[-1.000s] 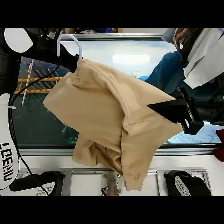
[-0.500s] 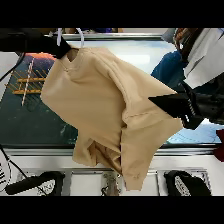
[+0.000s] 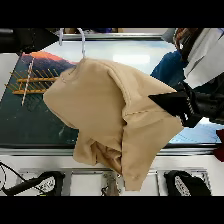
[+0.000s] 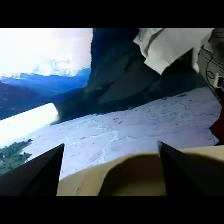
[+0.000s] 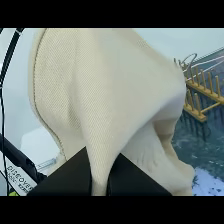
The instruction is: Fold the clothes and pants, and hang the long-sleeved shirts on hangers.
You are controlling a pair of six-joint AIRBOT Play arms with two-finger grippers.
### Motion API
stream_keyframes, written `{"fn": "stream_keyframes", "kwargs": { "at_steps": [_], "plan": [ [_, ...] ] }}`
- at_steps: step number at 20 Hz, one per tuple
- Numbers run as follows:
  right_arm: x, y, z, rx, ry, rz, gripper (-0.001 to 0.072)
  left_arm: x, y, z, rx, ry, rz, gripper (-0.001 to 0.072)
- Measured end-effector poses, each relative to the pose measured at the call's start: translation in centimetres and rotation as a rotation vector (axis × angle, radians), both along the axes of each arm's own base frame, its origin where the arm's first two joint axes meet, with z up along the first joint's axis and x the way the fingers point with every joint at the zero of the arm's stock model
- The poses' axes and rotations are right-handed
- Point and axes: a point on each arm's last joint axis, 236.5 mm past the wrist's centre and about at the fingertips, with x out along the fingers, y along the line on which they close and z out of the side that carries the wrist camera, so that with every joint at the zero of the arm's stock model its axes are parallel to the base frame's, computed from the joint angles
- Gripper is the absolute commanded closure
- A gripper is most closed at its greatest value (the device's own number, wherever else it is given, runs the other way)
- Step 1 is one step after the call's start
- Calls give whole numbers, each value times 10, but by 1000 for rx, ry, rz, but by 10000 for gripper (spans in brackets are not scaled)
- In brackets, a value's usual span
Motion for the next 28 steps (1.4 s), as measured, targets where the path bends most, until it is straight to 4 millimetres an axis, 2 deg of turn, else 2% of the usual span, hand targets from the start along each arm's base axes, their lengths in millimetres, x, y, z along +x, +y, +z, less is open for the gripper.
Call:
{"fn": "stream_keyframes", "kwargs": {
  "at_steps": [4,7,8,10,11,15,18,22,25,28],
  "plan": [
    [7,-4,2,7,-3,-38,689,3,1,3,-45,14,-3,83],
    [25,-23,6,11,-16,-139,689,7,6,16,-73,-28,35,102],
    [33,-34,9,9,-30,-187,689,8,8,22,-79,-45,49,200],
    [50,-63,19,4,-68,-311,689,8,13,32,-91,-78,78,642],
    [59,-81,25,-1,-96,-390,689,9,14,37,-95,-94,89,684],
    [81,-161,57,-51,-246,-740,689,5,10,48,-106,-129,93,684],
    [81,-225,85,-88,-355,-1040,689,1,-1,51,-103,-148,64,684],
    [54,-296,123,-98,-467,-1401,689,-6,-18,52,-89,-171,13,684],
    [20,-337,151,-65,-542,-1653,689,-8,-25,53,-85,-180,-6,684],
    [-16,-369,169,-45,-604,-1874,689,-9,-27,53,-83,-183,-13,684]
  ]
}}
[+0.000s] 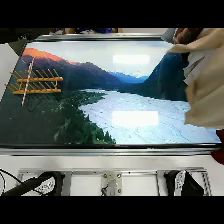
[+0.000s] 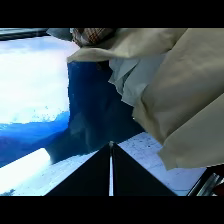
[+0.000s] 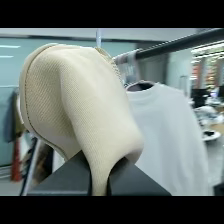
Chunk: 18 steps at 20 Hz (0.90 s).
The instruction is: Fold the clothes and pants, and hang the long-sleeved shirts on hangers.
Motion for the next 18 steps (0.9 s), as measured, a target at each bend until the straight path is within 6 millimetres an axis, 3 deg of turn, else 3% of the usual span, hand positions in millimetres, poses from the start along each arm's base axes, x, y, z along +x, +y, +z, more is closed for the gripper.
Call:
{"fn": "stream_keyframes", "kwargs": {
  "at_steps": [6,15,18],
  "plan": [
    [-44,-55,4,67,-74,-283,689,-1,-1,-1,4,-1,-6,684],
    [-45,-105,24,56,-58,-444,689,-4,-3,-4,13,10,-18,684],
    [-53,-124,23,77,-68,-521,689,-4,-3,-4,13,11,-19,684]
  ]
}}
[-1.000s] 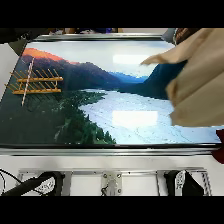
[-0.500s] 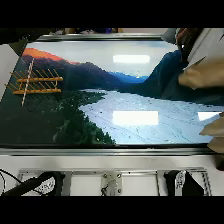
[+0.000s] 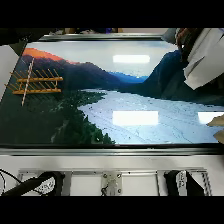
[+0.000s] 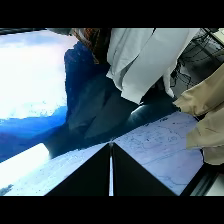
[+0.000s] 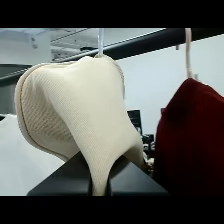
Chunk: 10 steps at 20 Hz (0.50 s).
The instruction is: Fold the clothes and pants, and hang the long-sleeved shirts on hangers.
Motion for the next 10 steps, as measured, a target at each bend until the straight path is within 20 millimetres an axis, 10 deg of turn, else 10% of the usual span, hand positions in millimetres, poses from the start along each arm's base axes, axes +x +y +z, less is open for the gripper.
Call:
{"fn": "stream_keyframes", "kwargs": {
  "at_steps": [10],
  "plan": [
    [-25,-29,-8,-3,83,-183,688,-1,-1,-2,4,5,-6,684]
  ]
}}
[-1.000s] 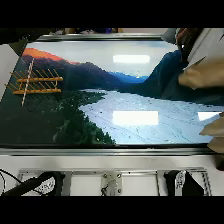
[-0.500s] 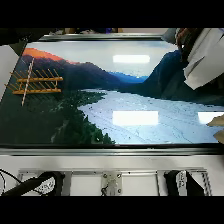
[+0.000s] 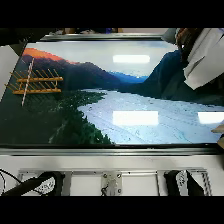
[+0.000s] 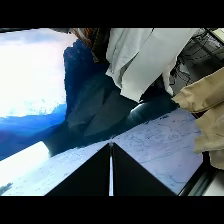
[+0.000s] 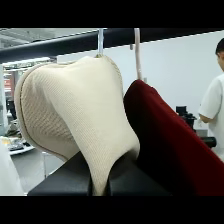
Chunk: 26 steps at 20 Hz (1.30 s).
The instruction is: Fold the clothes and pants, and hang the long-sleeved shirts on hangers.
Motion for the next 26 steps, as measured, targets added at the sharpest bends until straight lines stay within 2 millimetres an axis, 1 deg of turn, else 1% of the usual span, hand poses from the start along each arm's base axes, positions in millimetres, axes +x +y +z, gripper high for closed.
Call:
{"fn": "stream_keyframes", "kwargs": {
  "at_steps": [4,7,11,12,13,14,15,18,20,21,22,23,25,26],
  "plan": [
    [-15,-16,-15,55,-23,-40,688,-1,0,-1,2,3,-3,684],
    [-15,-23,-31,102,-18,-40,686,-1,0,-1,3,3,-4,684],
    [-15,-27,-41,132,-20,-37,676,-1,0,-1,3,3,-4,684],
    [-15,-27,-42,135,-21,-36,644,-1,0,-1,3,3,-4,684],
    [-15,-27,-43,142,-28,-32,446,-1,0,-1,3,3,-4,684],
    [-15,-28,-44,147,-34,-31,202,-1,0,-1,3,3,-4,684],
    [-14,-27,-43,144,-31,-25,35,-1,0,-1,3,3,-4,684],
    [-9,-17,-35,114,-26,14,34,-1,0,-1,3,3,-4,684],
    [-8,2,-19,65,-30,52,34,-1,0,-1,3,3,-4,684],
    [-7,16,-8,29,-30,82,34,-1,0,-1,3,4,-4,684],
    [-4,35,4,-19,-26,126,35,-1,0,-1,3,4,-4,684],
    [1,56,17,-74,-15,180,35,-1,0,-1,3,4,-4,684],
    [21,108,39,-199,23,341,36,-1,0,-1,3,3,-4,684],
    [35,139,45,-258,43,459,74,-1,0,-1,3,4,-4,684]
  ]
}}
